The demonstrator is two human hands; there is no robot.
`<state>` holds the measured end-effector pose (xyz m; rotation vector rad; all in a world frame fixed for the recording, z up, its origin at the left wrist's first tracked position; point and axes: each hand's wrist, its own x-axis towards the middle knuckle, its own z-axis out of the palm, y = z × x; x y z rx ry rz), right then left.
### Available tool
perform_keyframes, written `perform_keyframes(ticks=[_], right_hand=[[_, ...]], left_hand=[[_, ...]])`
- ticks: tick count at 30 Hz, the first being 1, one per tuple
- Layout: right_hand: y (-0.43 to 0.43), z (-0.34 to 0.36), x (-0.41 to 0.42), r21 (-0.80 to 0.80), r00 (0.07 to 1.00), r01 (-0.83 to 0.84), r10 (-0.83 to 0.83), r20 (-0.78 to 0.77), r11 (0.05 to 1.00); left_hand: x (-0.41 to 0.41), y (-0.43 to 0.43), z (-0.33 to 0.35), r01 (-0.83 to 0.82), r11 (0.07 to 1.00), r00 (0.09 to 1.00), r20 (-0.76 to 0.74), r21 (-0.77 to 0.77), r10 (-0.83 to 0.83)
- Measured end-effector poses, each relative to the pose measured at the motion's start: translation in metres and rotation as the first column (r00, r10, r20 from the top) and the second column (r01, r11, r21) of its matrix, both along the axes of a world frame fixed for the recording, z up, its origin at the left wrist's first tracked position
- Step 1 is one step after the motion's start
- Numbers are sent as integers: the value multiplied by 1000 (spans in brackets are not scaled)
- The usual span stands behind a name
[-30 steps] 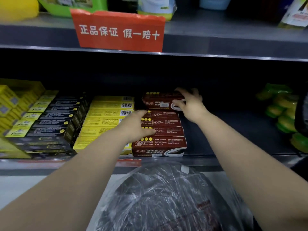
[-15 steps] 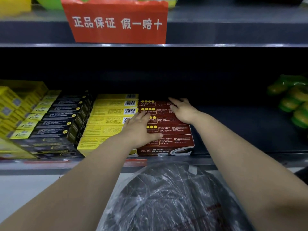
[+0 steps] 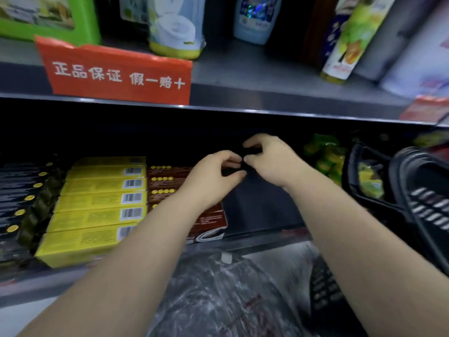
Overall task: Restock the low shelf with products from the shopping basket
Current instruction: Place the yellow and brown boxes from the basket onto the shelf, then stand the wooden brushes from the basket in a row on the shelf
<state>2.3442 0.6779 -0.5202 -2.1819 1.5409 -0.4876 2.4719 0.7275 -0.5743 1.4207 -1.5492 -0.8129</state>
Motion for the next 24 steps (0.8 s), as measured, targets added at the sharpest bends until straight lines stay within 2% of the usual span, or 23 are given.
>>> perform_keyframes(ticks=[3, 6, 10, 14, 16, 18, 21, 24], right_hand=[[23, 66, -47, -16, 979, -19, 15, -203, 1000], [57, 109, -110, 4, 924, 68, -62, -378, 998], [103, 110, -185, 26, 919, 270, -249, -307, 963], [121, 71, -234, 146, 906, 350, -294, -305, 925], [115, 57, -252, 153, 905, 359, -303, -299, 921], [105, 48, -272, 138, 900, 380, -330, -285, 915], [87, 32, -312, 140, 870, 421, -354, -344, 896], [79, -2, -354, 319, 831, 467, -286, -476, 825]], left_hand=[[-42, 0, 24, 142, 984, 985, -86, -106, -151], [-81, 11, 51, 277, 937, 955, -46, -211, -292], [-127, 37, 72, 460, 832, 886, 97, -311, -453], [-180, 66, 77, 608, 676, 790, 233, -415, -567], [-201, 74, 71, 658, 641, 752, 310, -394, -581], [-212, 76, 66, 679, 625, 730, 441, -385, -522], [-212, 64, 64, 717, 609, 675, 552, -337, -489], [-209, 44, 65, 743, 627, 623, 586, -235, -518]])
